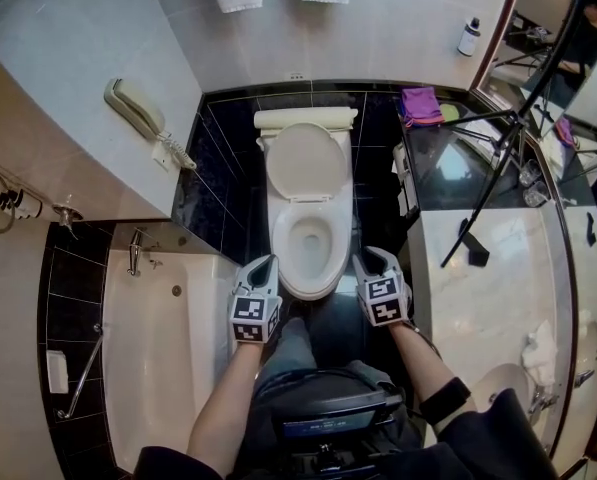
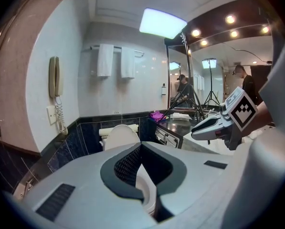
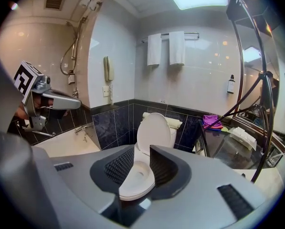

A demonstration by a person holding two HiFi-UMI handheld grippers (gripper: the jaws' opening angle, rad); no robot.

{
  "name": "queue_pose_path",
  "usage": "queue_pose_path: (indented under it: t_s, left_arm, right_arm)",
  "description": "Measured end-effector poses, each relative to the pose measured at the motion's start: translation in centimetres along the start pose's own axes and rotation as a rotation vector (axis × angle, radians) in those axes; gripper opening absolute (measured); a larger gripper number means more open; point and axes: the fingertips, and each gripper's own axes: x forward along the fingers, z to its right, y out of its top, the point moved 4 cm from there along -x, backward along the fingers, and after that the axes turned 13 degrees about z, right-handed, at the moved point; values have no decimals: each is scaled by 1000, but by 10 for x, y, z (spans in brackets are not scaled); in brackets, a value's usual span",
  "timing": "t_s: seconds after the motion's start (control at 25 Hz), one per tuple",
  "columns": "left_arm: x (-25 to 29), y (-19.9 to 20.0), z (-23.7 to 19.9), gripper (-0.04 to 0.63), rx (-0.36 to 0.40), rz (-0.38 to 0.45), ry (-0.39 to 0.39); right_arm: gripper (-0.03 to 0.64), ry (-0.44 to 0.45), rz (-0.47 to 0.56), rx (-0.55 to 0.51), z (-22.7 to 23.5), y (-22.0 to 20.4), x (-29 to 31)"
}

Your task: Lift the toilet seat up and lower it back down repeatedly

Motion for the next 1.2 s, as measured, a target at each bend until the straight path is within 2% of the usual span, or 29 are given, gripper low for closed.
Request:
queue_pose_path:
  t_s: [0.2,0.36,0.56,0.76,0.88,1.04,1.2]
  left_arm:
    - [18,-18,-10,-8,22,-6,-22]
    - [38,-42,-20,-8,10,-11,-27]
    - [70,-83,-23,-8,5,-30,-60]
    - [105,-139,-28,-8,21,-27,-89]
    - [119,-176,-32,-8,16,-26,-75]
    - [126,-228,-34,-8,-6,-30,-35]
    - [130,-270,-27,-8,-22,-54,-48]
  right_arm:
    - [180,-4,-58,52,5,-29,26]
    - [181,-22,-114,127,15,-73,55]
    - [205,-69,-200,233,26,-146,85]
    - [215,-86,-283,307,31,-241,124]
    - [213,-80,-322,415,28,-298,145]
    - [213,-53,-344,641,20,-367,169]
    - [212,-71,-350,842,15,-429,186]
